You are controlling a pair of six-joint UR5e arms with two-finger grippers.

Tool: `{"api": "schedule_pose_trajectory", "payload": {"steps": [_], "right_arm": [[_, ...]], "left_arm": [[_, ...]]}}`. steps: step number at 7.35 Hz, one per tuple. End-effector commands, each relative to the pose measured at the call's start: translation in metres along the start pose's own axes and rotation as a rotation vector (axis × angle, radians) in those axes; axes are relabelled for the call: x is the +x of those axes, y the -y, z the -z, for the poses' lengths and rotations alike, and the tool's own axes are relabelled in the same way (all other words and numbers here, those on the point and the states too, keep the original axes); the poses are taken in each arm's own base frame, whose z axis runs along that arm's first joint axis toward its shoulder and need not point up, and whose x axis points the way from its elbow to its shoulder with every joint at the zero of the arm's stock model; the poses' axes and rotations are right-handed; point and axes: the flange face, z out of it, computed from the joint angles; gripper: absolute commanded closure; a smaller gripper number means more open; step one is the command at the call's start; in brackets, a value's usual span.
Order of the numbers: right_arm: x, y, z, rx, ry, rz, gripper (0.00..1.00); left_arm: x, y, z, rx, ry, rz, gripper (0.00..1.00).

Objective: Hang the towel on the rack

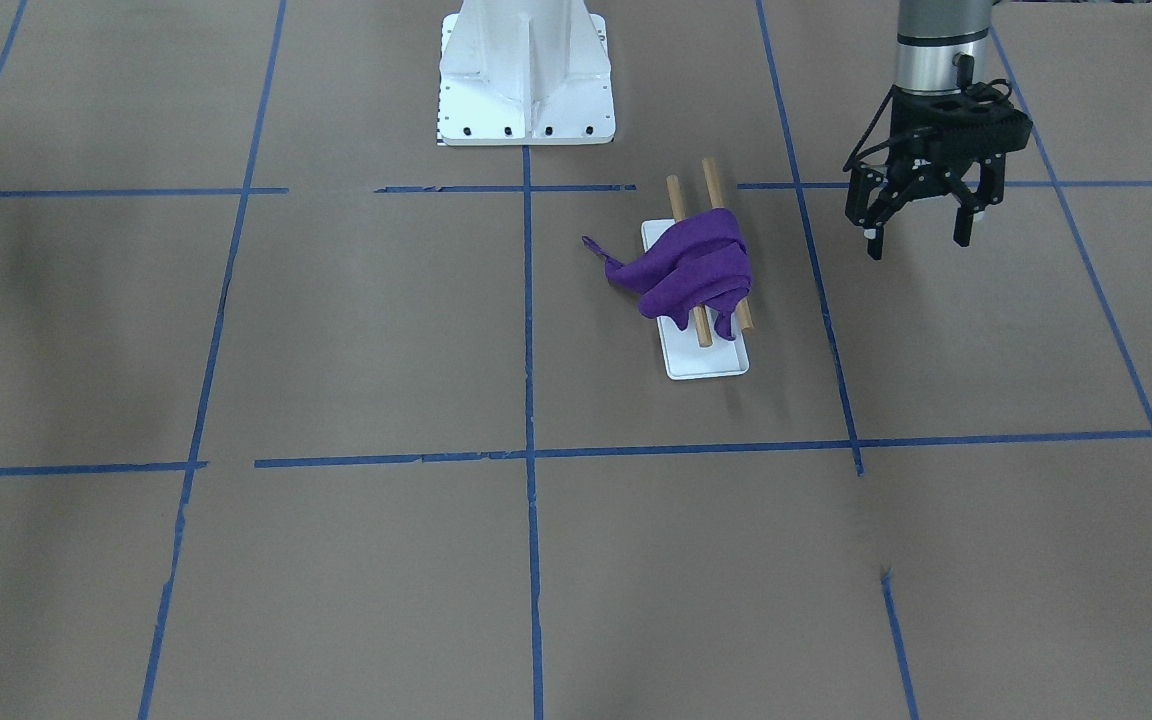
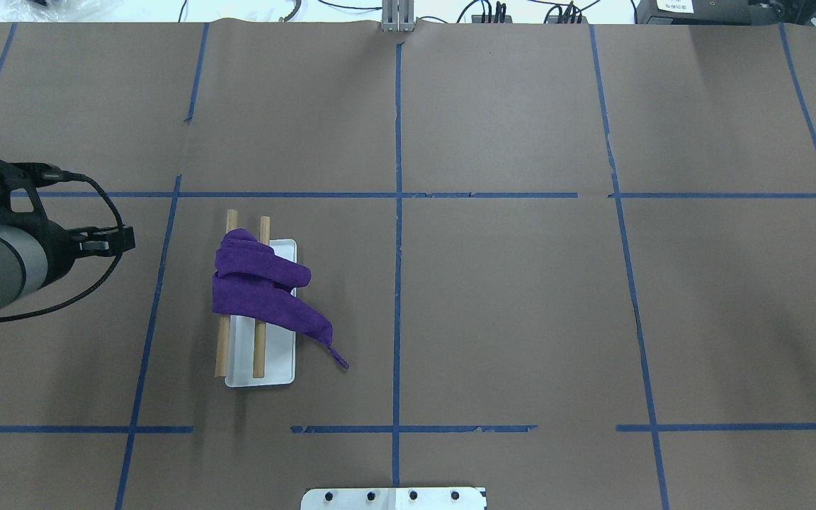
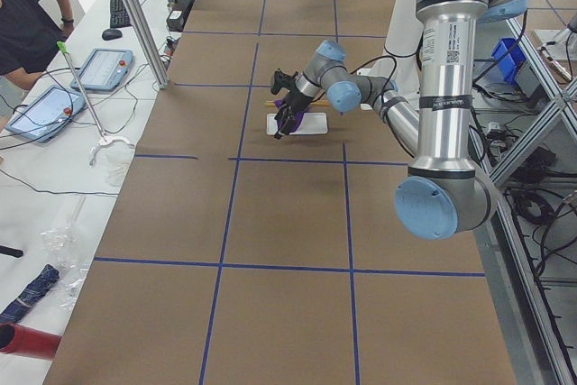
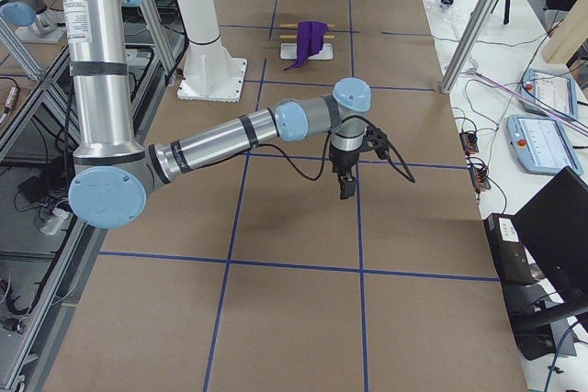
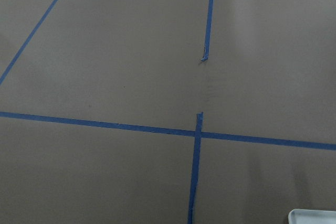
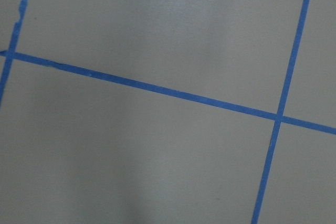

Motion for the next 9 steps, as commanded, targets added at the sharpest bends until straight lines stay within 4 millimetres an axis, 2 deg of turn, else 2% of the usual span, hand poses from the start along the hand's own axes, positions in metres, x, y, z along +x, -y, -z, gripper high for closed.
{"api": "schedule_pose_trajectory", "payload": {"steps": [1,3,4,6,7,8,9], "right_arm": [[0.072,-0.021,-0.022,-0.002,0.087,-0.115,0.0],[0.102,-0.038,-0.012,0.021,0.088,-0.118,0.0],[0.114,-0.053,-0.015,0.02,0.08,-0.098,0.0],[0.117,-0.059,-0.019,0.008,0.087,-0.126,0.0],[0.118,-0.059,-0.02,0.006,0.09,-0.13,0.0],[0.12,-0.06,-0.017,0.012,0.098,-0.136,0.0],[0.122,-0.064,-0.019,0.007,0.103,-0.141,0.0]], "left_arm": [[-0.068,0.048,-0.013,-0.059,-0.014,-0.147,0.0],[-0.16,0.079,-0.049,-0.191,-0.054,-0.214,0.0],[-0.217,0.087,-0.068,-0.253,-0.065,-0.219,0.0],[-0.331,0.085,-0.094,-0.342,-0.101,-0.222,0.0],[-0.374,0.081,-0.094,-0.354,-0.135,-0.188,0.0],[-0.396,0.066,-0.098,-0.379,-0.17,-0.201,0.0],[-0.396,0.064,-0.098,-0.408,-0.177,-0.181,0.0]]}}
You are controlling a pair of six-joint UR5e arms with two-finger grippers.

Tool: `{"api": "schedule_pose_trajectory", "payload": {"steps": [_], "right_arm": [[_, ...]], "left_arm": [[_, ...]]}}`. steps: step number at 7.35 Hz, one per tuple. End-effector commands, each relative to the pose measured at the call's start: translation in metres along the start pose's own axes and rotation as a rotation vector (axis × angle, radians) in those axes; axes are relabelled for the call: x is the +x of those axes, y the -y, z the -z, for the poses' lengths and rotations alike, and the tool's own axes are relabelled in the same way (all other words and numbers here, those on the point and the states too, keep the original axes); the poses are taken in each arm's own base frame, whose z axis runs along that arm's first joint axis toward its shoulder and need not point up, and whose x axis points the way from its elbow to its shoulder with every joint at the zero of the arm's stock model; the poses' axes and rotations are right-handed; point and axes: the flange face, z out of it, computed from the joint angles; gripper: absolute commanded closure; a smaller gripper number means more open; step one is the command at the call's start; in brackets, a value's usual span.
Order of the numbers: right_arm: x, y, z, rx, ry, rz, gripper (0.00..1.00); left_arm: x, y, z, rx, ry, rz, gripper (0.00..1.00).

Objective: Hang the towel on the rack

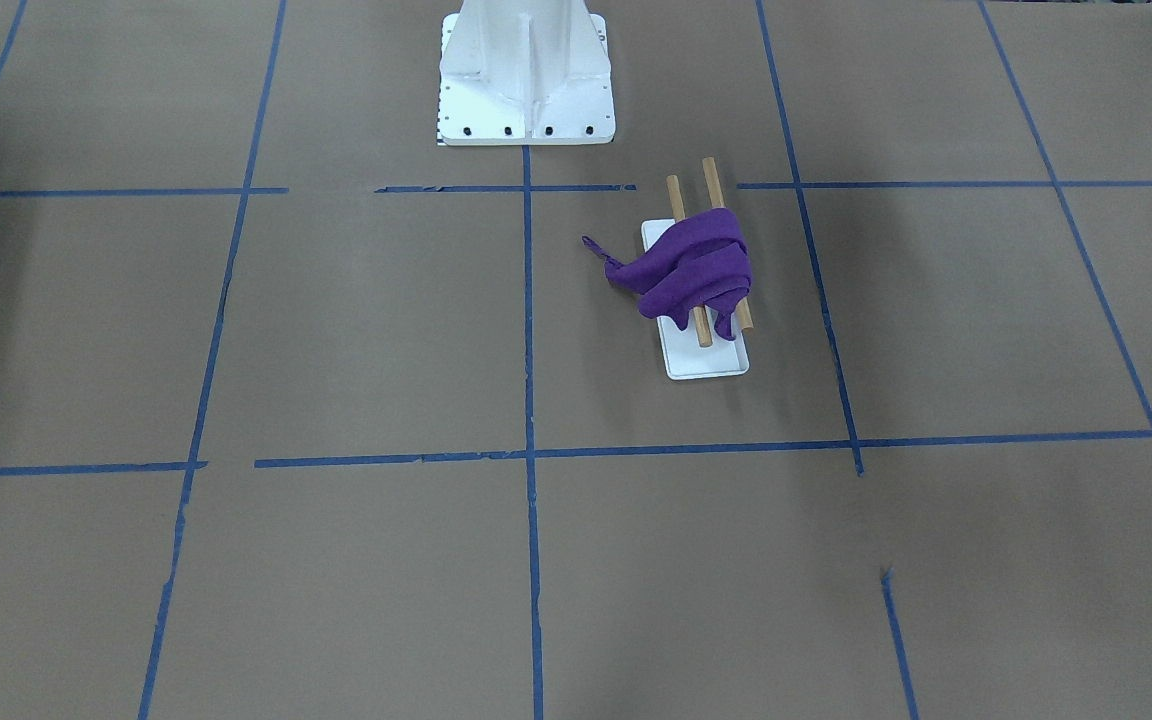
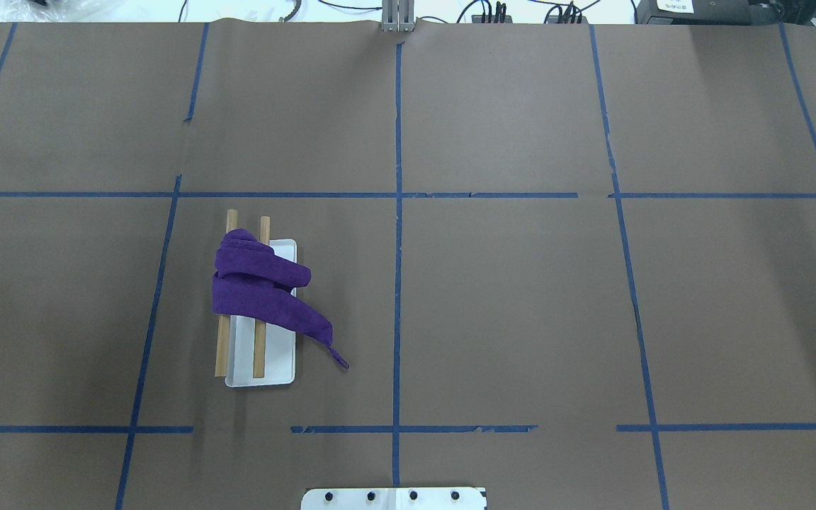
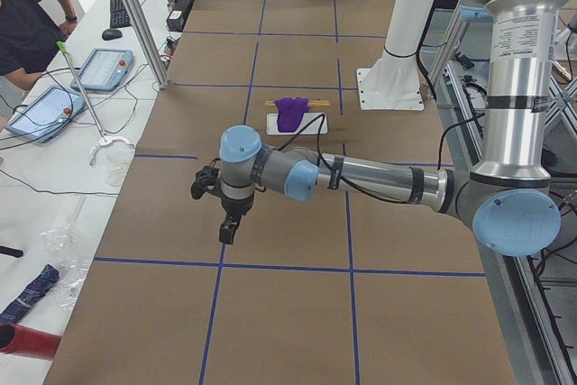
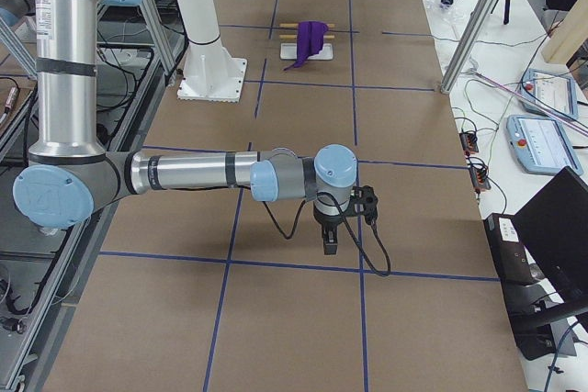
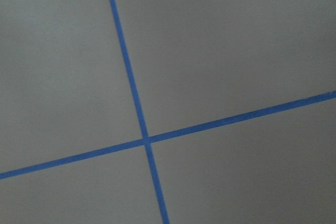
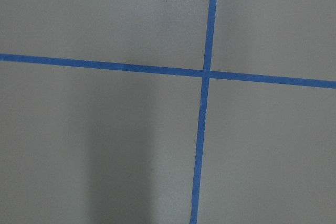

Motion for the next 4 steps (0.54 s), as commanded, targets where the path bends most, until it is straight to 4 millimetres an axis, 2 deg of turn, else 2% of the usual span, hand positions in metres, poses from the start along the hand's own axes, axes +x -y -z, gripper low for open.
{"api": "schedule_pose_trajectory", "payload": {"steps": [1,2,3,4], "right_arm": [[0.007,-0.007,-0.001,-0.004,0.008,-0.015,0.0],[0.007,-0.008,-0.001,-0.006,0.008,-0.016,0.0],[0.008,-0.008,-0.002,-0.008,0.009,-0.018,0.0],[0.01,-0.014,-0.005,-0.014,0.024,-0.025,0.0]], "left_arm": [[-0.015,-0.007,-0.001,-0.077,-0.035,0.057,0.0],[-0.011,0.002,0.005,-0.122,-0.038,0.091,0.0],[-0.012,0.003,0.012,-0.14,-0.037,0.114,0.0],[-0.02,-0.006,0.012,-0.139,-0.04,0.112,0.0]]}}
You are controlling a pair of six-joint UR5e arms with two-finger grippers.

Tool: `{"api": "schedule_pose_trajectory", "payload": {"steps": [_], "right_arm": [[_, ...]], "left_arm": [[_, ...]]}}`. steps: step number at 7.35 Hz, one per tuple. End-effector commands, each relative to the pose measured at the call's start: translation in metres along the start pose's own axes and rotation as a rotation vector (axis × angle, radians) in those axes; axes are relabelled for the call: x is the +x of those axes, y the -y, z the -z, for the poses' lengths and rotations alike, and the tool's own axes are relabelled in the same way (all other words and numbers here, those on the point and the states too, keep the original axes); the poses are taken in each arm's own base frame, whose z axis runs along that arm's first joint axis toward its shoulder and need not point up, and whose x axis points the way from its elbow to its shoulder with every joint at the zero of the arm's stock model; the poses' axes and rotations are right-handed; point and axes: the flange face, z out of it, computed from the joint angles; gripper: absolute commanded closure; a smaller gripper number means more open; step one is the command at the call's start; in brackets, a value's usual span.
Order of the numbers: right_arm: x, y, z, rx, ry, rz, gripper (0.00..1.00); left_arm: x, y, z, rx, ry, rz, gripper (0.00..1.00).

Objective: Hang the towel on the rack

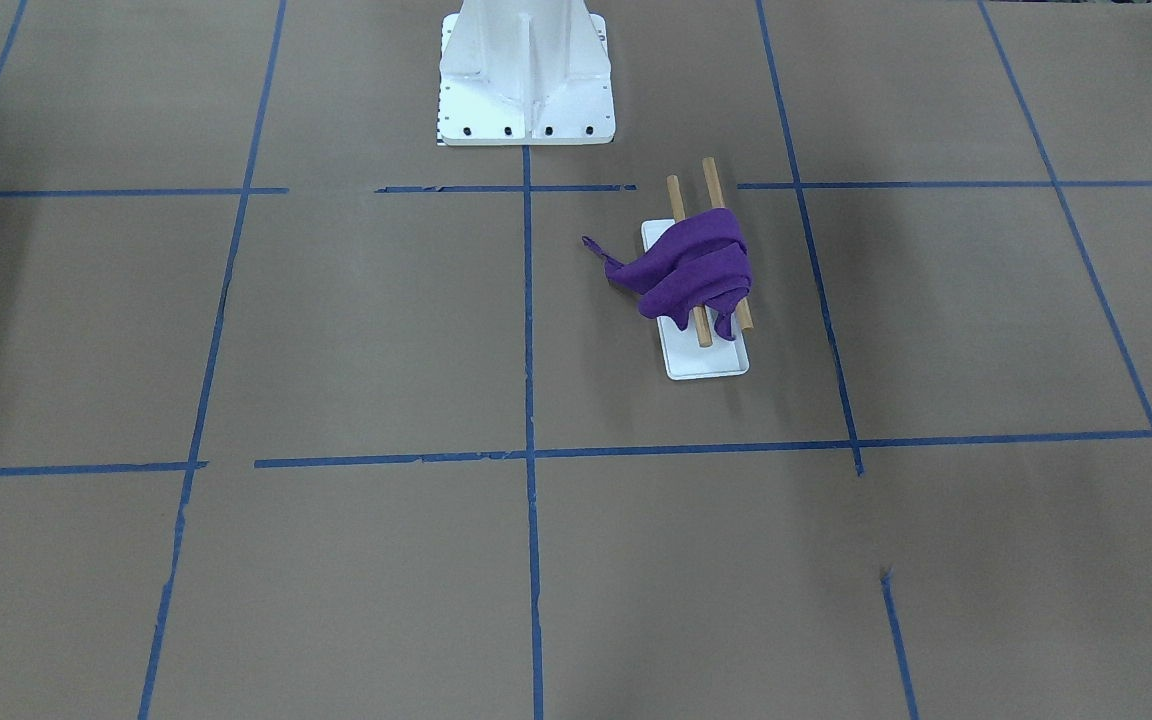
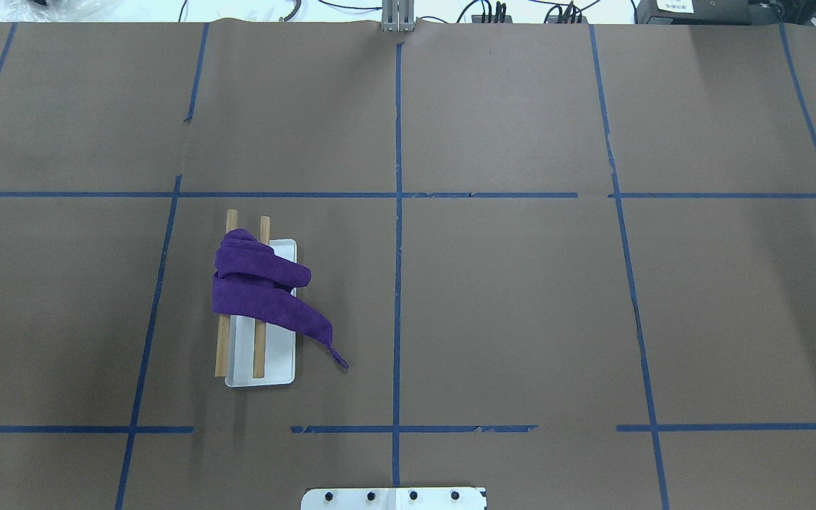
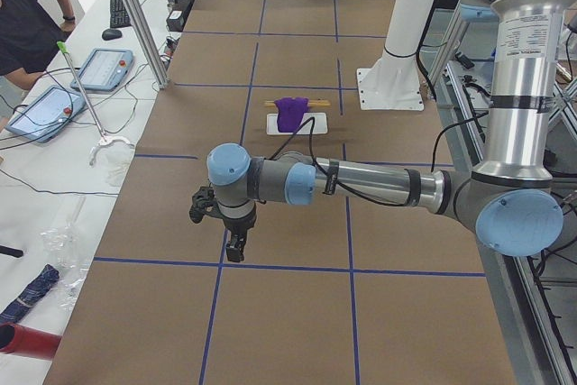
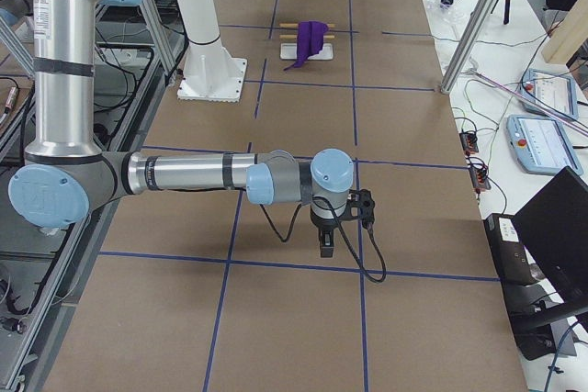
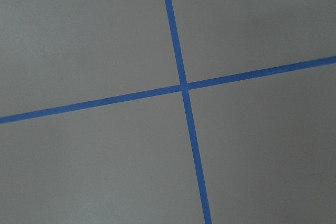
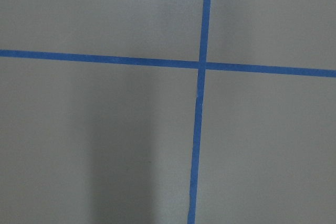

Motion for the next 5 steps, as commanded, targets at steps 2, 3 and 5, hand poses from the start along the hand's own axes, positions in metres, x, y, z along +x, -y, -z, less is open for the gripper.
{"api": "schedule_pose_trajectory", "payload": {"steps": [2,3,5], "right_arm": [[0.006,-0.008,0.001,0.0,0.033,-0.018,0.0],[0.009,-0.008,0.001,-0.002,0.031,-0.025,0.0],[0.019,-0.01,-0.009,-0.021,0.034,-0.047,0.0]], "left_arm": [[-0.035,-0.034,0.0,-0.014,-0.007,-0.023,0.0],[-0.037,-0.034,0.004,-0.006,-0.029,-0.01,0.0],[-0.037,-0.035,0.002,-0.008,-0.046,0.0,0.0]]}}
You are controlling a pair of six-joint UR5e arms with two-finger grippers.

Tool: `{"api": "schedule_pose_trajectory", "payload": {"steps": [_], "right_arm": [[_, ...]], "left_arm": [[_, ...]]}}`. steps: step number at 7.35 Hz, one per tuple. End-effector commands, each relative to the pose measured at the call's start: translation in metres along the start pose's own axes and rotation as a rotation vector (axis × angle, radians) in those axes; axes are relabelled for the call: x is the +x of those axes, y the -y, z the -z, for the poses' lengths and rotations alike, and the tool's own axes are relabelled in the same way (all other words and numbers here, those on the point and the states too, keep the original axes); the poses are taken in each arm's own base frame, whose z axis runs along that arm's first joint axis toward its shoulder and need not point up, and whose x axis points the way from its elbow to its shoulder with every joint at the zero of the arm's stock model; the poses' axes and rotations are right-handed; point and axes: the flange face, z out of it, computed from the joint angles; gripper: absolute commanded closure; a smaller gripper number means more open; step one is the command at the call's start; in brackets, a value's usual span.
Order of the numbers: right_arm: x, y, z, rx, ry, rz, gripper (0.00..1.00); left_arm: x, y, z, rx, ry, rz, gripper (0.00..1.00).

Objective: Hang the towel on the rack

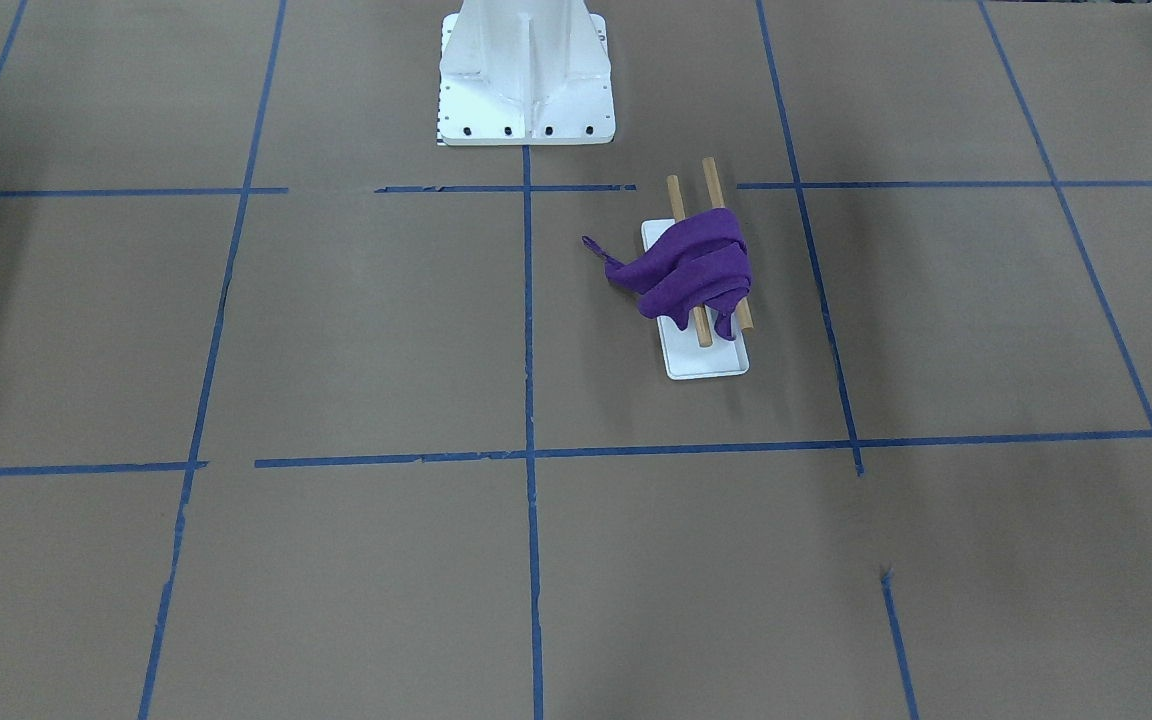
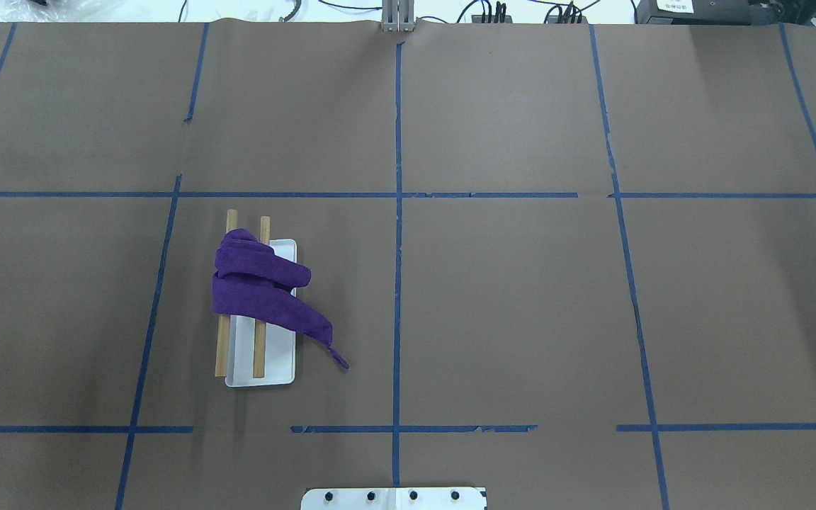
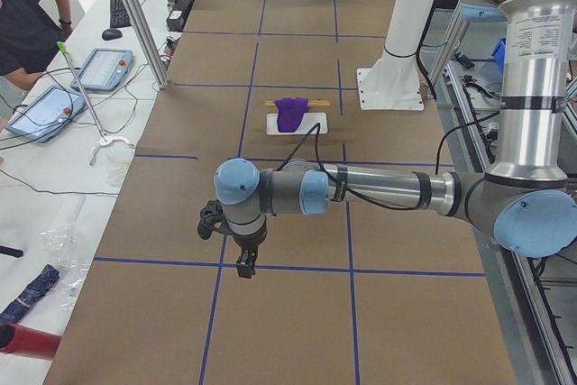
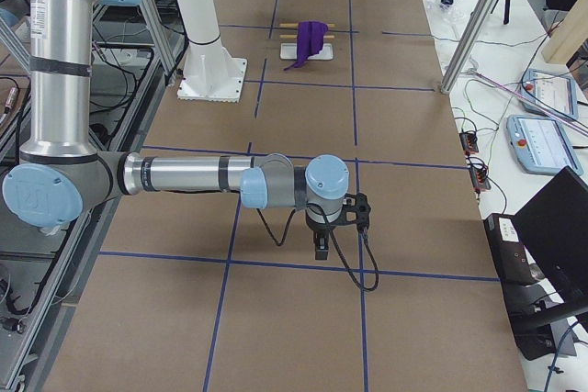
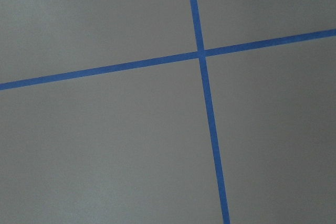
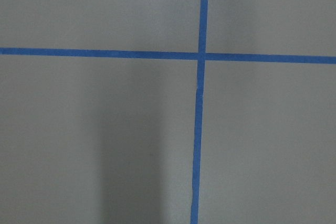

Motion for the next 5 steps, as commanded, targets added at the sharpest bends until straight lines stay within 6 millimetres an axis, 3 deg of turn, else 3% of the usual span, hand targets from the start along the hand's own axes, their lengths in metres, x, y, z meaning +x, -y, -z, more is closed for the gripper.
{"api": "schedule_pose_trajectory", "payload": {"steps": [1,5], "right_arm": [[0.023,-0.004,-0.013,-0.023,0.002,-0.04,0.0],[0.01,-0.002,0.006,0.011,0.029,-0.043,0.0]], "left_arm": [[0.0,-0.001,0.001,0.003,-0.008,0.003,0.0],[0.002,0.001,0.004,0.009,-0.009,0.003,0.0]]}}
